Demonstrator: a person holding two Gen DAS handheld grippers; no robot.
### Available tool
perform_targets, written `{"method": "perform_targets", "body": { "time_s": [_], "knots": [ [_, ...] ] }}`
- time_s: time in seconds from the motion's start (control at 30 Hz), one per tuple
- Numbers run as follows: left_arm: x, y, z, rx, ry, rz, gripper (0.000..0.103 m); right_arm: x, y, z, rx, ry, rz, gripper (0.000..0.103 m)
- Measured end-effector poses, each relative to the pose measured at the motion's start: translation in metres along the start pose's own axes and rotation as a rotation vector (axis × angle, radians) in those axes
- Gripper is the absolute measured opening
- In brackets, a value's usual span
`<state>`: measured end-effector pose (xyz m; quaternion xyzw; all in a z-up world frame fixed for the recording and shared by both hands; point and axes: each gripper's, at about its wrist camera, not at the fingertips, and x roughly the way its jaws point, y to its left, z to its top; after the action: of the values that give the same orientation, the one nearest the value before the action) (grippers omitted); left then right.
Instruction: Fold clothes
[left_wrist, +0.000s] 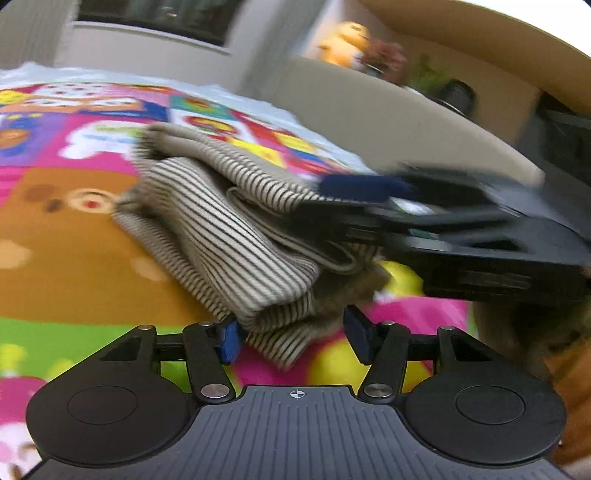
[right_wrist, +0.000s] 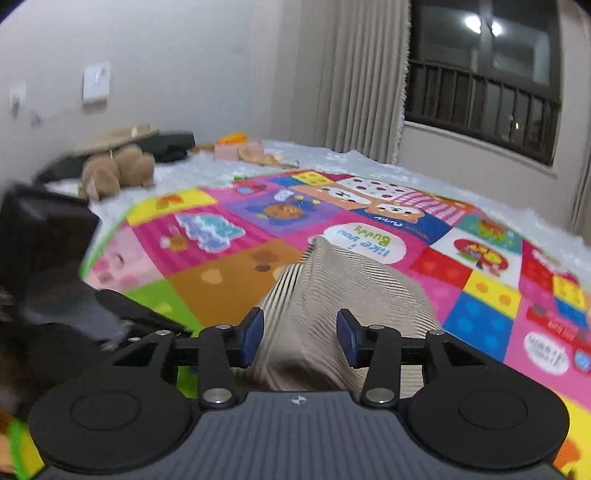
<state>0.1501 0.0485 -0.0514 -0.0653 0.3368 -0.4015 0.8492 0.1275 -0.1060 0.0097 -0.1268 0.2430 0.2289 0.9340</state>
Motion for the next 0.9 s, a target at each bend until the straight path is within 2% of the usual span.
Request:
{"method": "perform_targets", "body": {
  "time_s": [0.07, 0.2, 0.37, 0.47, 0.5, 0.53, 0.57, 0.67, 0.73, 0.83, 0.9],
  "knots": [
    [-0.006, -0.003, -0.004, 0.017, 0.002, 0.015, 0.064, 0.009, 0.005, -0.004, -0.058, 0.028, -0.044, 0.043],
    [-0.029, 0.014, -0.009, -0.049, -0.032, 0.045, 0.073, 0.003, 0.005, -0.016, -0.068, 0.043, -0.067, 0.047],
    [-0.041, 0.031, -0.006, -0.165, -0.094, 0.026, 0.063, -0.010, 0.011, -0.030, -0.095, 0.021, -0.087, 0.055],
    [-0.036, 0.038, 0.002, -0.230, -0.105, 0.022, 0.053, -0.001, 0.019, -0.036, -0.172, 0.028, -0.145, 0.056],
    [-0.032, 0.039, 0.004, -0.238, -0.095, 0.030, 0.044, 0.002, 0.020, -0.038, -0.204, 0.026, -0.175, 0.050],
    [-0.028, 0.039, 0.004, -0.242, -0.083, 0.037, 0.036, 0.002, 0.017, -0.037, -0.207, 0.026, -0.189, 0.038],
    [-0.026, 0.039, 0.003, -0.245, -0.073, 0.035, 0.035, -0.001, 0.011, -0.035, -0.183, 0.021, -0.196, 0.028],
    [-0.019, 0.039, 0.004, -0.243, -0.060, 0.005, 0.031, -0.020, -0.008, -0.016, -0.105, -0.039, -0.189, 0.022],
    [-0.015, 0.038, 0.003, -0.240, -0.057, -0.002, 0.031, -0.035, -0.012, 0.007, -0.052, -0.108, -0.143, 0.010],
    [-0.013, 0.043, 0.001, -0.249, -0.050, -0.005, 0.031, -0.034, -0.006, 0.027, 0.015, -0.117, -0.001, 0.009],
    [-0.015, 0.049, -0.003, -0.263, -0.044, -0.003, 0.032, -0.015, 0.002, 0.021, 0.031, -0.062, 0.058, 0.008]
  ]
}}
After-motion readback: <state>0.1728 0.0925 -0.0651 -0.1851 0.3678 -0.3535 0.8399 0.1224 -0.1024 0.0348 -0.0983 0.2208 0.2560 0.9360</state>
